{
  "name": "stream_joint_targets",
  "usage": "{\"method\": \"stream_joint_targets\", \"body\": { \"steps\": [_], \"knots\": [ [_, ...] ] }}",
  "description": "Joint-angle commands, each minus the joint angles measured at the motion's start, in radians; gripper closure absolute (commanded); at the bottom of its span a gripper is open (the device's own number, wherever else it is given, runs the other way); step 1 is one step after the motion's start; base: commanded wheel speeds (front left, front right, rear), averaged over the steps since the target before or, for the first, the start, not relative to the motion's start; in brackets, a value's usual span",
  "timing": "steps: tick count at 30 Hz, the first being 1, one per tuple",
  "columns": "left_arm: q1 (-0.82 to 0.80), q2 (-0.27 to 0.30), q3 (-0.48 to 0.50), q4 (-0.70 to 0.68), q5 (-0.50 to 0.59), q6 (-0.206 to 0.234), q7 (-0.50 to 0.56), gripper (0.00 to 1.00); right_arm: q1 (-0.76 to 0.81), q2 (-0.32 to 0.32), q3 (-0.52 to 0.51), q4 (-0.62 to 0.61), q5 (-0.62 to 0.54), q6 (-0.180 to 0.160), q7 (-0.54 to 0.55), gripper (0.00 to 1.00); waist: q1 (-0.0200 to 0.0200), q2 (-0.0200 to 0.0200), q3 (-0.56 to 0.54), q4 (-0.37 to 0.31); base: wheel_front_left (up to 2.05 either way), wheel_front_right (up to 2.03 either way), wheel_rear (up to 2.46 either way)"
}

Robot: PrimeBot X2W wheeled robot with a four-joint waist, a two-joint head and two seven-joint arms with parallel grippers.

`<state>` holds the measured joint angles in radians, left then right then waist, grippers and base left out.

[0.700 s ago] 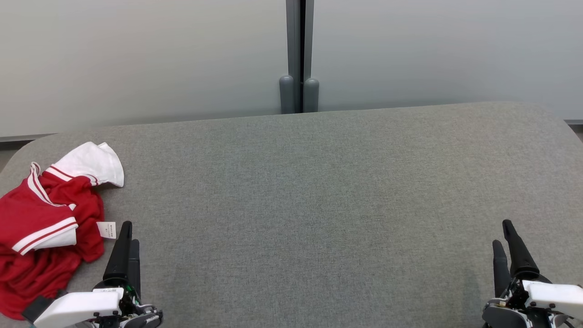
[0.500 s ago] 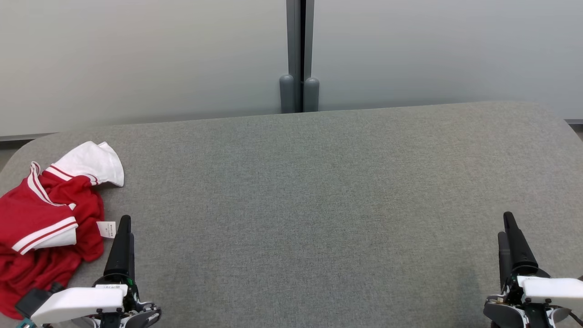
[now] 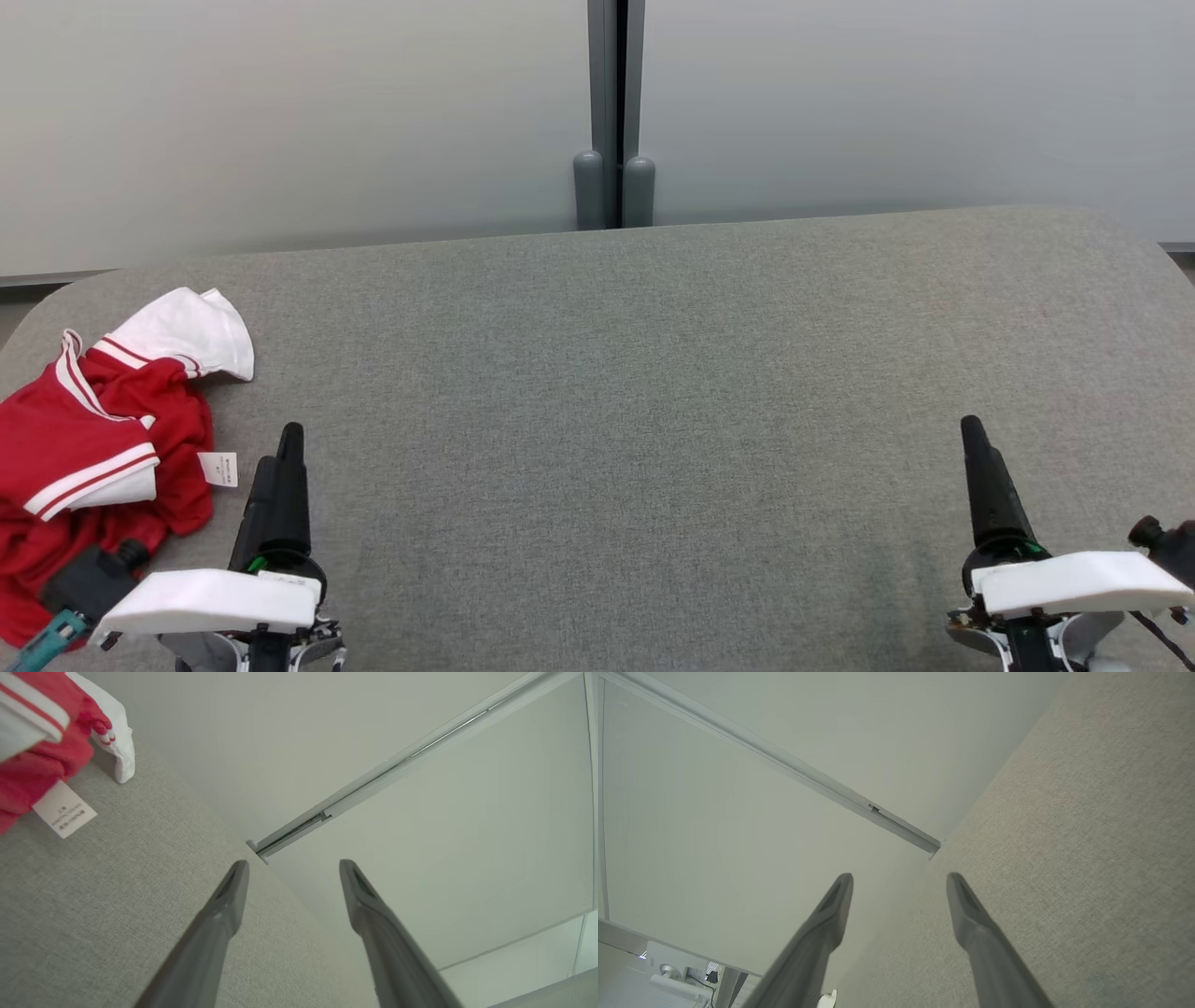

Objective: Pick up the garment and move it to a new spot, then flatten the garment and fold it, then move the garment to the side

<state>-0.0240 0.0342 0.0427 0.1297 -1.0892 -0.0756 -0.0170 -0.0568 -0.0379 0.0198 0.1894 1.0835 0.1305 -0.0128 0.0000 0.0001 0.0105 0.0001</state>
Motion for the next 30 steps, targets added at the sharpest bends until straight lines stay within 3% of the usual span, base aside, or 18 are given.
{"method": "stream_joint_targets", "body": {
  "steps": [1, 8, 21, 30],
  "knots": [
    [-0.01, 0.01, -0.01, -0.024, 0.047, 0.01, -0.009, 0.0, -0.016, -0.011, 0.013, -0.014, -0.046, 0.0, -0.013, 0.0, 0.0, -0.0001, 0.0, 0.0, 0.0, 0.0, 0.0],
    [0.003, 0.011, -0.066, -0.03, 0.198, 0.05, -0.035, 0.0, -0.01, -0.023, 0.066, -0.011, -0.191, 0.0, -0.039, 0.0, 0.0, -0.0001, 0.0, 0.0, 0.0, 0.0, 0.0],
    [0.012, 0.016, -0.101, -0.058, 0.367, 0.124, -0.078, 0.0, -0.004, -0.021, 0.081, -0.028, -0.38, 0.0, -0.083, 0.0, 0.0, -0.0001, 0.001, -0.002, 0.0, 0.0, 0.0],
    [0.024, 0.02, -0.116, -0.078, 0.486, 0.135, -0.108, 0.0, 0.0, -0.013, 0.085, -0.027, -0.5, 0.0, -0.113, 0.0, 0.0, -0.0001, 0.0, -0.002, 0.0, 0.0, 0.0]
  ]
}}
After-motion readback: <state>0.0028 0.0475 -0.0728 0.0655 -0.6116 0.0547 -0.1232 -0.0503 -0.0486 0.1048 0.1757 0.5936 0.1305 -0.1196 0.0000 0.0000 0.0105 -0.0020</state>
